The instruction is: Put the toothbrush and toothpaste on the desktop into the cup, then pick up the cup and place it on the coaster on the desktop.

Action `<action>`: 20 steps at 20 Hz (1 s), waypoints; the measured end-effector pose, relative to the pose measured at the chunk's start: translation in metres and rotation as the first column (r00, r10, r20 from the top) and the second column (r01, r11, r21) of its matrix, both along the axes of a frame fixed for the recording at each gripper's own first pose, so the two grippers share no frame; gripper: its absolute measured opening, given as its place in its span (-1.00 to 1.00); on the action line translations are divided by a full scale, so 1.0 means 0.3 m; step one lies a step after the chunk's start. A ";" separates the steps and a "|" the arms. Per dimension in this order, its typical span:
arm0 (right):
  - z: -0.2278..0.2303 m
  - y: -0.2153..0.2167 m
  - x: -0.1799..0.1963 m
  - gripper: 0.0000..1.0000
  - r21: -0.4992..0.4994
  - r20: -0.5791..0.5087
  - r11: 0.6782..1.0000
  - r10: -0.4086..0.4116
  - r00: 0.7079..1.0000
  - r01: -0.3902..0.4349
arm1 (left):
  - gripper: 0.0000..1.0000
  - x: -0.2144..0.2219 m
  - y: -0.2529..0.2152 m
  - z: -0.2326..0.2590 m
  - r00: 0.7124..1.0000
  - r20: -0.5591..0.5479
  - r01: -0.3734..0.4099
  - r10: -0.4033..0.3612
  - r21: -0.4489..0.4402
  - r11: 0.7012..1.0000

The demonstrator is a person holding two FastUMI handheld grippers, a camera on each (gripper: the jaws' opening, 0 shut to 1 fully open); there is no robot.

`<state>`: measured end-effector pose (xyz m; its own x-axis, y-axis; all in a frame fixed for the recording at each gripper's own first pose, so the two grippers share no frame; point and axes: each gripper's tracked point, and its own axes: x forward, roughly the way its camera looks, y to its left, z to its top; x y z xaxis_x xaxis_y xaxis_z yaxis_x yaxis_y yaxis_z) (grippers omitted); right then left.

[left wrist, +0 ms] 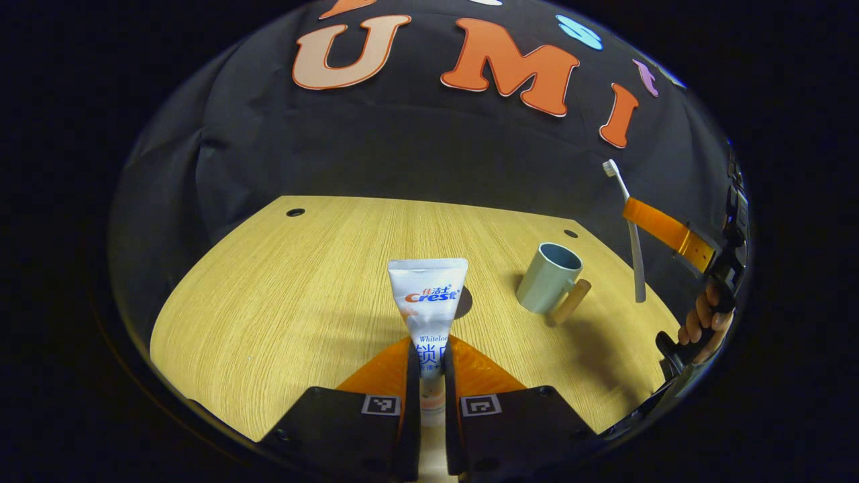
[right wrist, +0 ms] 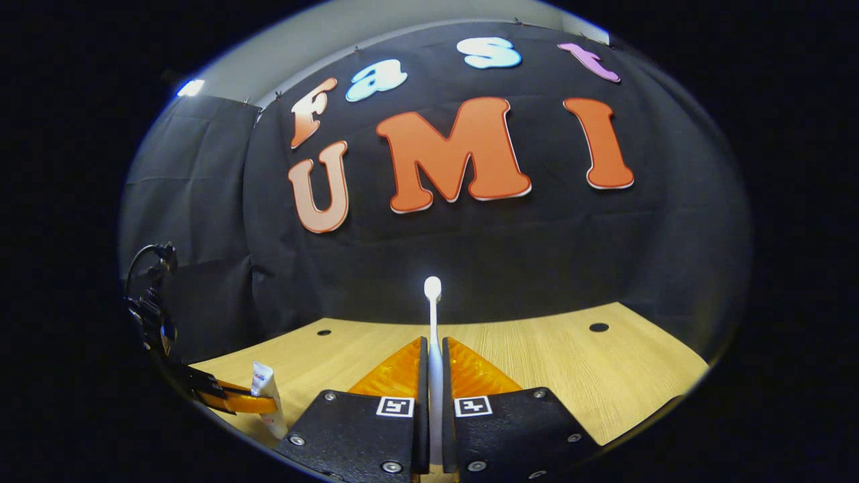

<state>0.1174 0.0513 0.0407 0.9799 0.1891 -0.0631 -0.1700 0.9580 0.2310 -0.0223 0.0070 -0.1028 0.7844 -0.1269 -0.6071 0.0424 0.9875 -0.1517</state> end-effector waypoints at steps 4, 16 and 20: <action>0.065 0.007 0.032 -0.84 0.024 0.102 1.000 0.008 0.995 -0.010 | -0.60 0.012 -0.005 0.011 1.000 0.026 -0.005 0.005 -0.004 1.000; 0.052 0.034 0.186 -0.84 0.069 0.206 0.997 0.031 0.978 -0.046 | -0.63 0.024 0.002 0.033 0.997 0.079 0.008 -0.008 0.003 1.000; -0.030 0.023 0.250 -0.84 0.063 0.168 0.997 0.036 0.985 -0.048 | -0.63 0.021 -0.006 0.035 0.997 0.079 0.001 0.001 -0.017 1.000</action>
